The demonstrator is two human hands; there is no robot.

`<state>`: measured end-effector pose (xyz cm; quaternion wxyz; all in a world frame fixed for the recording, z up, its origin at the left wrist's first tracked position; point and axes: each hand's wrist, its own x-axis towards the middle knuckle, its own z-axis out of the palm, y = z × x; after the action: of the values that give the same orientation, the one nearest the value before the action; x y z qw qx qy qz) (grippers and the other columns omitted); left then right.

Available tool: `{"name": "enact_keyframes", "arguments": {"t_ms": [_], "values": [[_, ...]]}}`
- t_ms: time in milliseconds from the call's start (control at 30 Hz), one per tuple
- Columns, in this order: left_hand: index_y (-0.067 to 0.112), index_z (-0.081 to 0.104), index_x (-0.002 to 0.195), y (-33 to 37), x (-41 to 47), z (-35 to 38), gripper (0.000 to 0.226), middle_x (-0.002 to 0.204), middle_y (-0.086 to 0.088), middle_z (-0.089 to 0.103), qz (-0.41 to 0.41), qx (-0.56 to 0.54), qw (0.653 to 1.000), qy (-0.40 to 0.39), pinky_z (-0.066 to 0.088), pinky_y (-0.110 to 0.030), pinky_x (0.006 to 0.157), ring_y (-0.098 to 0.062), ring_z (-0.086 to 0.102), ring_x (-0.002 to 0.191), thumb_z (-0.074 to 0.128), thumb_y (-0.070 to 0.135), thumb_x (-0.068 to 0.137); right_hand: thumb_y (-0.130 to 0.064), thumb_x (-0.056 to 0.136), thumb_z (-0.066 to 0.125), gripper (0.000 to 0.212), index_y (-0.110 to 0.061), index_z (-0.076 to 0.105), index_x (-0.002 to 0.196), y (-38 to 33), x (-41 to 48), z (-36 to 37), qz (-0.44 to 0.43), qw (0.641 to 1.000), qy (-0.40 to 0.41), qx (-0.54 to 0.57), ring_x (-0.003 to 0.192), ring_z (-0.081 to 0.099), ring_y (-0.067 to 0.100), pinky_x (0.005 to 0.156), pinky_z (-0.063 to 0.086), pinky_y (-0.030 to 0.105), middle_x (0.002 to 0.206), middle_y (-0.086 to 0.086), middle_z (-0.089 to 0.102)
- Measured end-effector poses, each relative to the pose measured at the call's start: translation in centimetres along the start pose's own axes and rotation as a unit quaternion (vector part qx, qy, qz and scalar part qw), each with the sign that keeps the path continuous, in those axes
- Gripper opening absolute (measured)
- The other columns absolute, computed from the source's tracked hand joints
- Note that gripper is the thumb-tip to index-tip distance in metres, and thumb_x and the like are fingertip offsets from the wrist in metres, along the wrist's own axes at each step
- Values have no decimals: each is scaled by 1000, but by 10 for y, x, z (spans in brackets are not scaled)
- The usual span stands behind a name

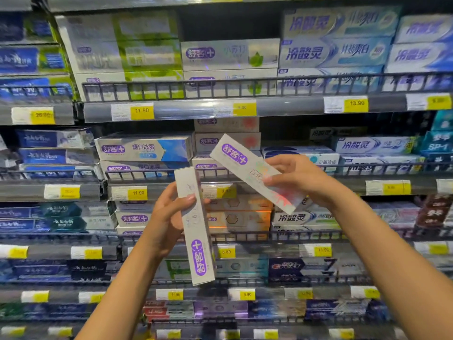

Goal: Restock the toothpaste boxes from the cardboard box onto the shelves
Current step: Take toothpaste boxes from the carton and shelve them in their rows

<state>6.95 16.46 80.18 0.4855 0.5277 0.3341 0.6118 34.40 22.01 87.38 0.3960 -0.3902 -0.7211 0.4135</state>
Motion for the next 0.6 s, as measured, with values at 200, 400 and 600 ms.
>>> {"name": "enact_keyframes", "arguments": {"t_ms": [200,400,600], "values": [[7,49,127,-1,-1,0,90,99,-18,67,1,-15,1000,21,48,-52,87,-34,65,96,86,38,50,-17,73,77,35,-16,65,106,-23,29,-20,-115,943,70,-306,92,60,8,79,47,23,103,-5,66],[10,52,125,-3,2,-2,73,99,-18,66,-2,-8,999,47,49,-41,75,-31,63,86,73,31,58,-30,76,75,44,-18,64,117,-20,74,-27,-181,910,99,-359,106,58,14,87,46,28,117,-2,65],[10,55,121,-7,0,-8,72,80,-6,67,-3,-4,998,64,52,-31,59,-21,64,71,74,31,55,-35,80,69,48,-16,60,124,-24,116,-7,-203,883,60,-419,115,57,21,93,48,39,125,3,63]]}}
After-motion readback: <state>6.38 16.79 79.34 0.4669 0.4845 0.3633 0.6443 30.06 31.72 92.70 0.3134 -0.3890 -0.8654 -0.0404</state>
